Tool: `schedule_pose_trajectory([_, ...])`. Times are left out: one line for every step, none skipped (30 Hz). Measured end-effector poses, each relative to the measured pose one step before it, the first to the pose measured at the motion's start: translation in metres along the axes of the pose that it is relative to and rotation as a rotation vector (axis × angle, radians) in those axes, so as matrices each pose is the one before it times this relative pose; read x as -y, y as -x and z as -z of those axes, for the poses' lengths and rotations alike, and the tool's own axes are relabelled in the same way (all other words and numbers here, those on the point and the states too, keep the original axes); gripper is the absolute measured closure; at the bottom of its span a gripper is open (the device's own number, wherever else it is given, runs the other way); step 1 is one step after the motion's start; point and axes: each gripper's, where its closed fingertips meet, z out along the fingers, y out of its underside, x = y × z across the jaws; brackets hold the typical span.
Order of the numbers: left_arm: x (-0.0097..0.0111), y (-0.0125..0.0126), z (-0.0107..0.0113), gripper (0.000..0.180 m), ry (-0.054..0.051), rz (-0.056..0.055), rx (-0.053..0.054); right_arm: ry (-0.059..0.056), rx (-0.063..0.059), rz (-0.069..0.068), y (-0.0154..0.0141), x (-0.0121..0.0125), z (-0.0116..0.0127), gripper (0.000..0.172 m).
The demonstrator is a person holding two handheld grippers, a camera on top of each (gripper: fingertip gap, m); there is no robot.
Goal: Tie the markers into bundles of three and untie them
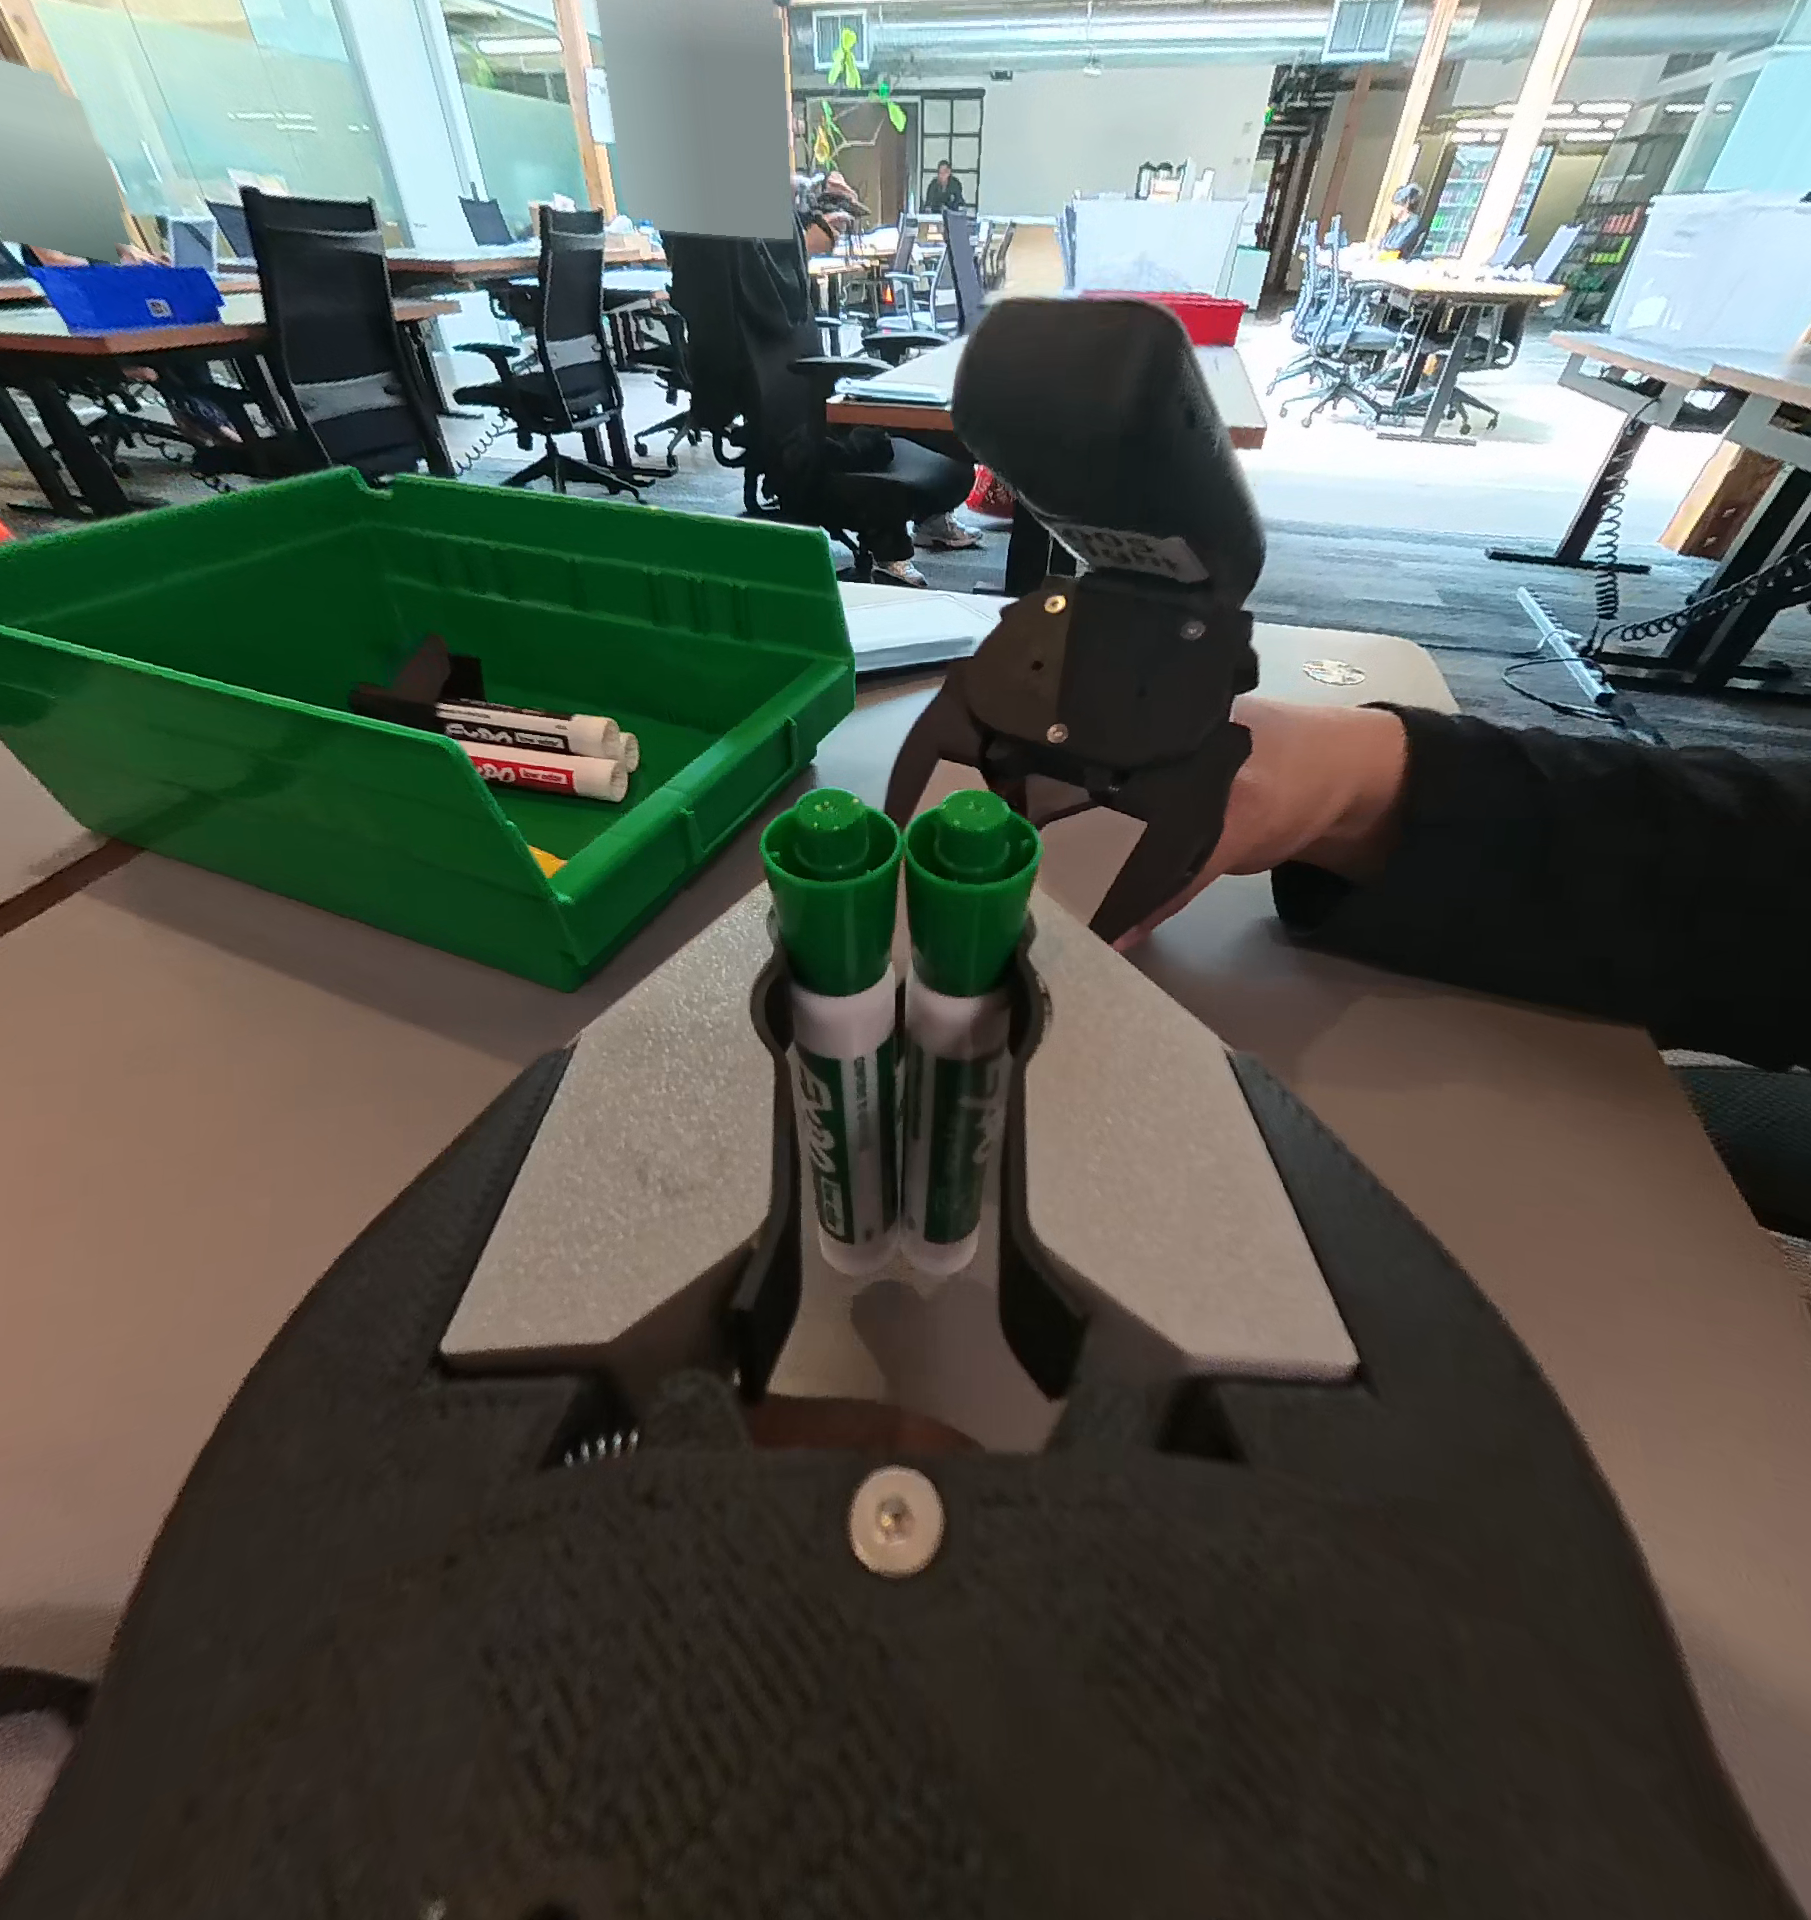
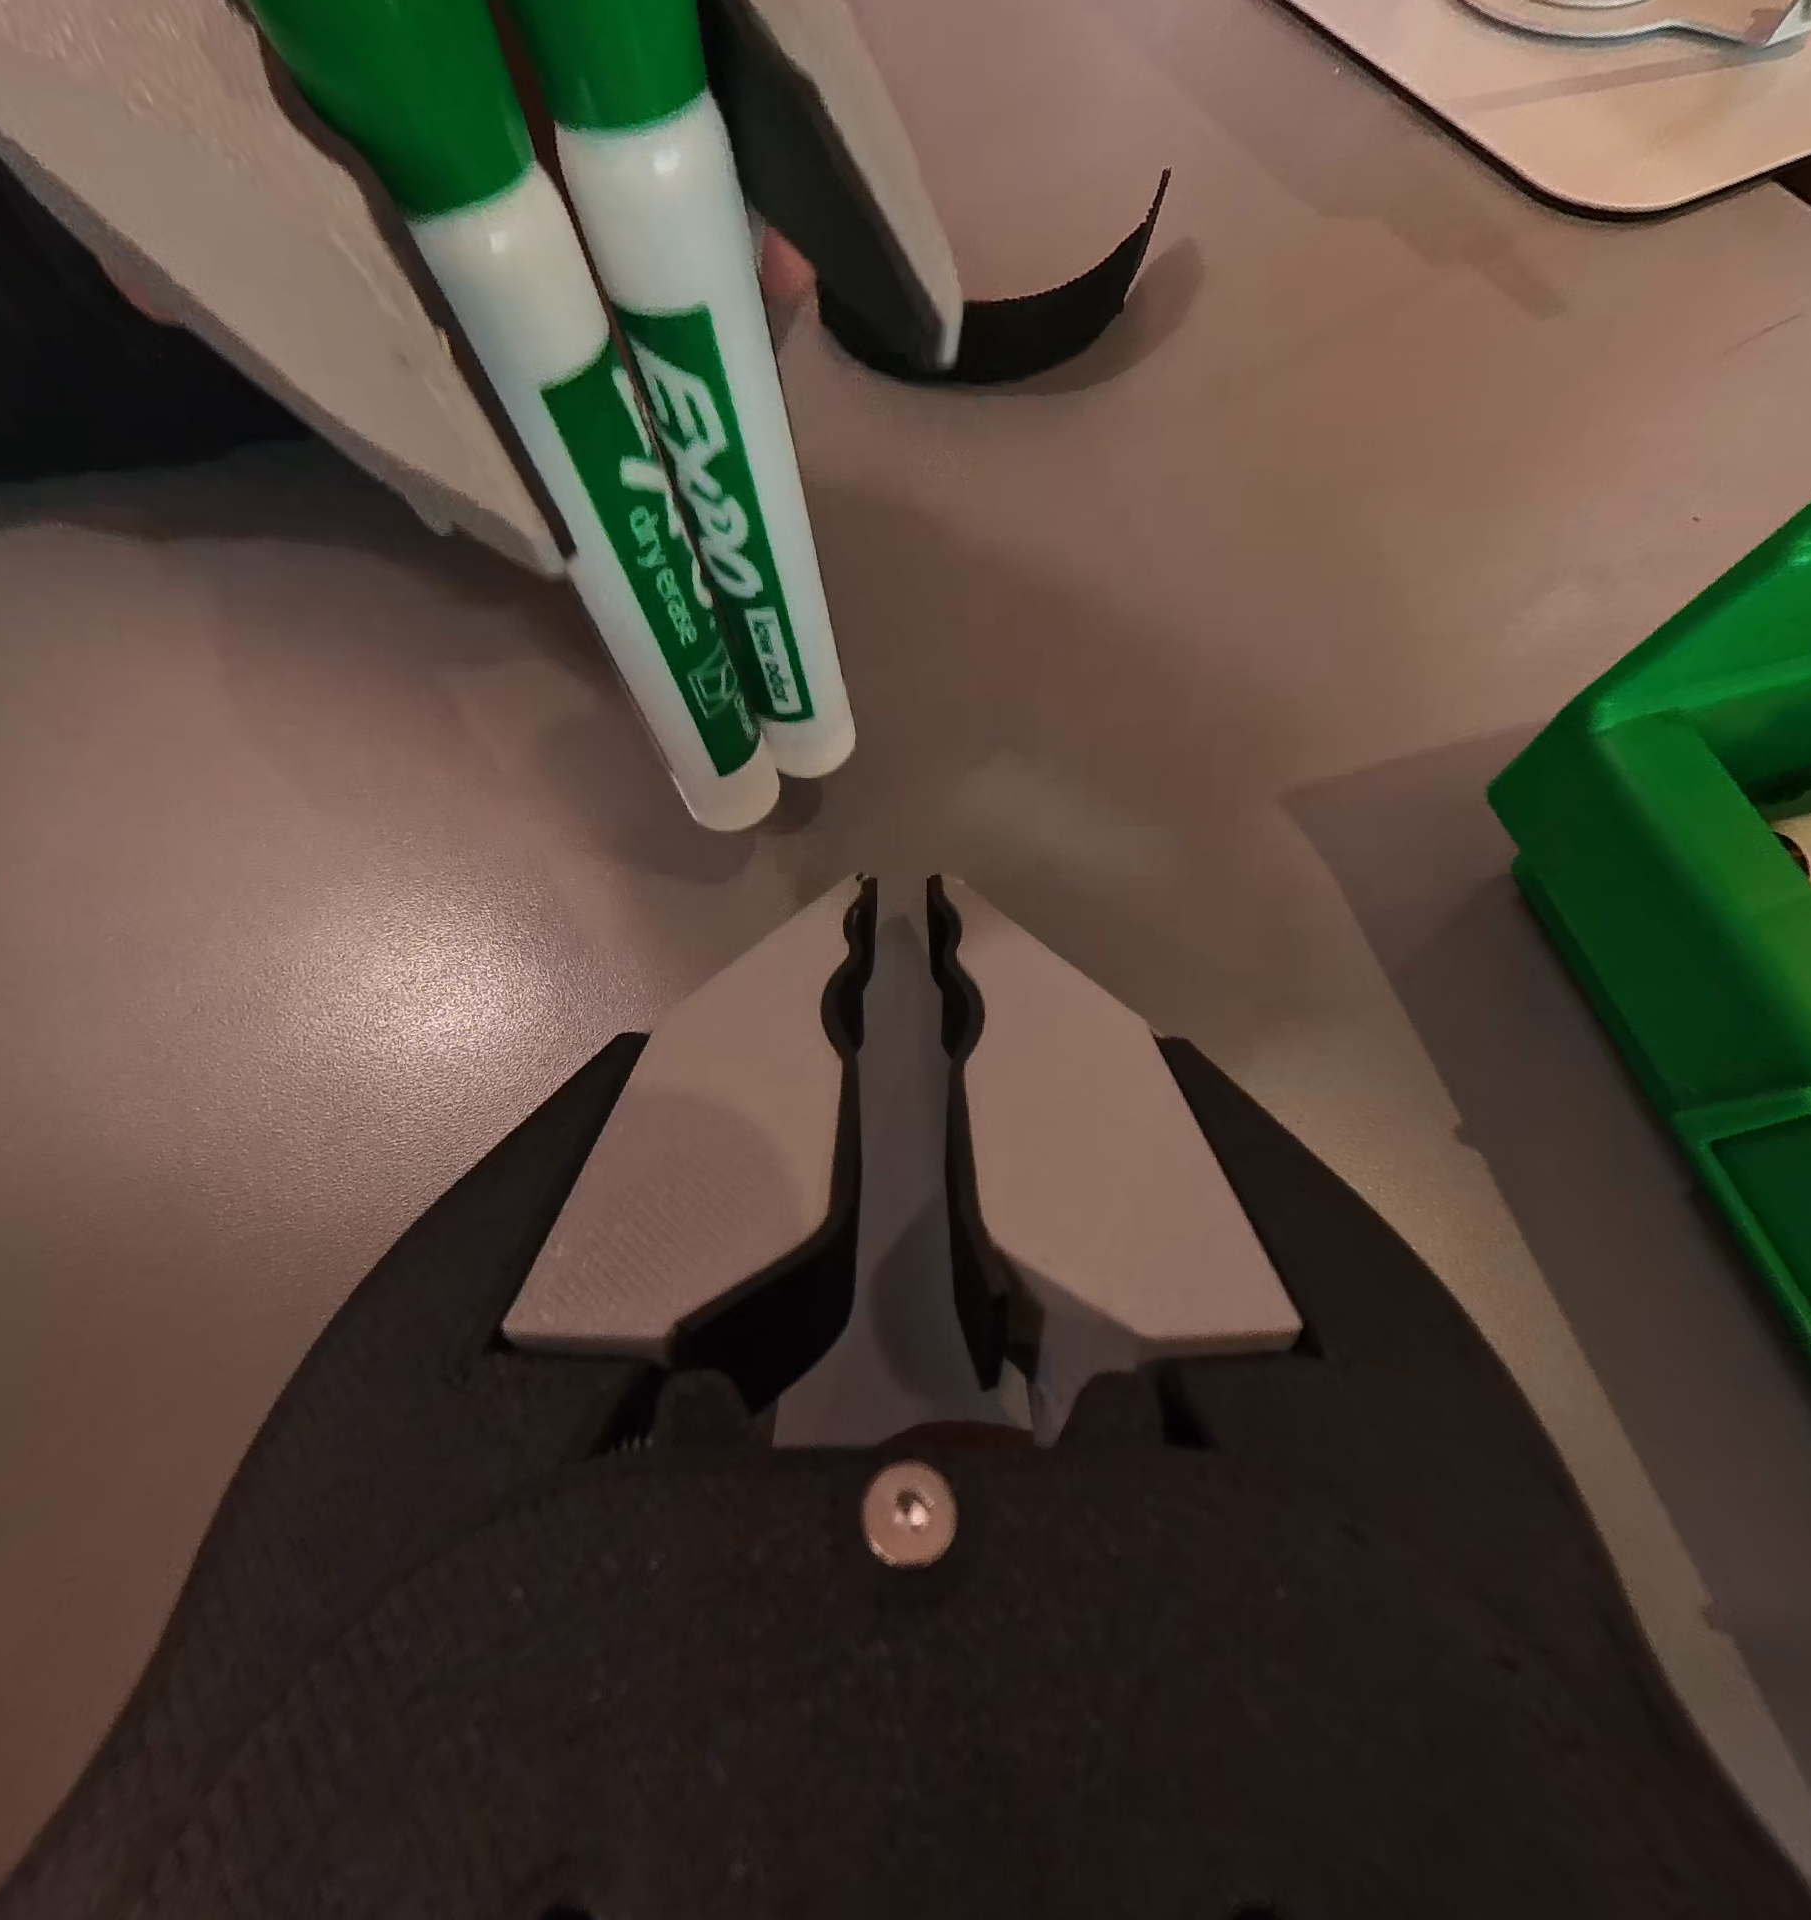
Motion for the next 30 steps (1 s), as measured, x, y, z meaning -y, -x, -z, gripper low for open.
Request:
schedule_pose_trajectory([0.00221, 0.00159, 0.00315, 0.144, -0.0043, 0.0005, 0.0045, 0.0006, 0.0004, -0.0005, 0.00013, -0.00019, -0.00015, 0.165])
schedule_pose_trajectory([0.00204, 0.00184, 0.00344, 0.144, -0.004, 0.0012, 0.0062, 0.0007, 0.0001, -0.0004, 0.0, -0.0001, -0.00012, 0.165])
schedule_pose_trajectory([0.002, 0.00193, 0.00369, 0.144, -0.0054, 0.001, 0.006, 0.0008, 0.0002, 0.0001, 0.00023, -0.00015, -0.00025, 0.165])
schedule_pose_trajectory([0.00189, 0.00189, 0.00398, 0.144, -0.0055, 0.0009, 0.0064, 0.0, -0.0003, 0.0003, 0.00003, 0.0001, -0.00015, 0.165])
schedule_pose_trajectory([0.00146, 0.00217, 0.00424, 0.144, -0.0038, -0.0001, 0.0067, -0.0003, -0.0001, -0.0003, 0.00014, -0.00002, -0.00012, 0.165])
schedule_pose_trajectory([0.00106, 0.00232, 0.00462, 0.144, -0.0026, -0.0019, 0.0076, -0.0005, 0.0001, -0.0008, 0.00006, 0.0002, -0.00022, 0.165])
schedule_pose_trajectory([0.00089, 0.00275, 0.00507, 0.144, -0.0016, -0.0028, 0.0092, -0.0001, 0.0006, -0.0009, 0.0001, 0.00015, -0.00036, 0.165])
schedule_pose_trajectory([0.00093, 0.00315, 0.00556, 0.144, -0.0023, -0.0025, 0.0102, 0.0005, 0.0005, -0.0012, 0.00016, 0.00012, -0.00039, 0.165])
schedule_pose_trajectory([0.00108, 0.00336, 0.00608, 0.144, -0.0039, -0.0012, 0.01, -0.0006, 0.0007, -0.0008, 0.00028, 0.0005, -0.00063, 0.165])
schedule_pose_trajectory([0.00122, 0.00373, 0.00622, 0.143, -0.005, 0.0004, 0.011, -0.0014, 0.0014, 0.0001, 0.00064, 0.00066, -0.0006, 0.165])
schedule_pose_trajectory([0.00109, 0.00419, 0.00653, 0.143, -0.0048, 0.0009, 0.012, 0.0001, 0.0016, 0.0007, 0.0008, 0.00056, -0.00085, 0.165])
schedule_pose_trajectory([0.00082, 0.0041, 0.00647, 0.143, -0.0024, 0.0008, 0.0111, 0.0018, 0.0006, 0.0013, 0.00074, 0.00032, -0.00107, 0.165])
schedule_pose_trajectory([0.00037, 0.00446, 0.00655, 0.143, -0.0013, 0.0003, 0.012, 0.0015, 0.0006, 0.0015, 0.00063, 0.0004, -0.00112, 0.165])
schedule_pose_trajectory([0.00038, 0.00468, 0.00658, 0.143, -0.0021, -0.0003, 0.0132, 0.0012, 0.0012, 0.0008, 0.0009, 0.00053, -0.00112, 0.165])
schedule_pose_trajectory([0.00031, 0.00481, 0.00664, 0.144, -0.0031, 0.0002, 0.0133, -0.0005, 0.001, 0.0004, 0.00076, 0.00084, -0.00114, 0.165])
schedule_pose_trajectory([0.00067, 0.00504, 0.00649, 0.144, -0.0048, 0.0023, 0.0131, -0.0023, 0.0021, 0.0004, 0.00103, 0.00122, -0.00112, 0.165])
schedule_pose_trajectory([0.00049, 0.00477, 0.00631, 0.144, -0.0046, 0.0047, 0.0112, -0.0024, 0.0031, 0.0012, 0.00142, 0.00132, -0.00128, 0.165])
schedule_pose_trajectory([0.00052, 0.00449, 0.00606, 0.143, -0.0043, 0.0056, 0.009, -0.0012, 0.0022, 0.0025, 0.00132, 0.0011, -0.00131, 0.165])
schedule_pose_trajectory([0.00057, 0.00411, 0.00556, 0.143, -0.0047, 0.0052, 0.0076, -0.0008, 0.0012, 0.0031, 0.00122, 0.00107, -0.00149, 0.165])
schedule_pose_trajectory([0.00047, 0.00397, 0.00529, 0.144, -0.0043, 0.0031, 0.0083, -0.0015, 0.0017, 0.0022, 0.00121, 0.0013, -0.00138, 0.165])
schedule_pose_trajectory([0.00022, 0.00347, 0.00472, 0.143, -0.0034, 0.0003, 0.0077, -0.0037, 0.003, 0.0015, 0.00141, 0.00164, -0.00141, 0.165])
schedule_pose_trajectory([0.00014, 0.00276, 0.00404, 0.143, -0.0023, 0.0001, 0.0045, -0.0091, 0.0061, 0.0034, 0.00205, 0.00256, -0.00135, 0.164])
schedule_pose_trajectory([0.00006, 0.00197, 0.00348, 0.143, -0.0022, 0.0018, 0.0012, -0.0144, 0.0103, 0.0057, 0.00303, 0.00355, -0.00126, 0.164])
schedule_pose_trajectory([-0.00013, 0.00133, 0.00291, 0.143, -0.0027, 0.0026, -0.0008, -0.0157, 0.0096, 0.0047, 0.00309, 0.00401, -0.00144, 0.164])
schedule_pose_trajectory([-0.00013, 0.0003, 0.00225, 0.143, -0.003, 0.003, -0.0037, -0.0161, 0.0114, 0.0022, 0.00337, 0.00426, -0.00197, 0.163])
schedule_pose_trajectory([-0.00009, -0.00083, 0.00136, 0.143, -0.0021, 0.0027, -0.0083, -0.0177, 0.0172, 0.0019, 0.00449, 0.00505, -0.00251, 0.161])
schedule_pose_trajectory([0.00033, -0.00183, 0.00044, 0.143, -0.0019, 0.0019, -0.0098, -0.0174, 0.0206, 0.0044, 0.00535, 0.00528, -0.00313, 0.159])
schedule_pose_trajectory([0.00064, -0.00281, -0.00029, 0.143, -0.0033, 0.0022, -0.0126, -0.0158, 0.0146, 0.0081, 0.00481, 0.00542, -0.00351, 0.159])
schedule_pose_trajectory([0.00044, -0.00407, -0.00118, 0.143, -0.0037, 0.0056, -0.0177, -0.0156, 0.0082, 0.0109, 0.00422, 0.00569, -0.00382, 0.158])
schedule_pose_trajectory([-0.00001, -0.00526, -0.00175, 0.143, -0.0018, 0.0068, -0.0225, -0.0152, 0.0076, 0.0103, 0.00431, 0.00565, -0.00415, 0.158])
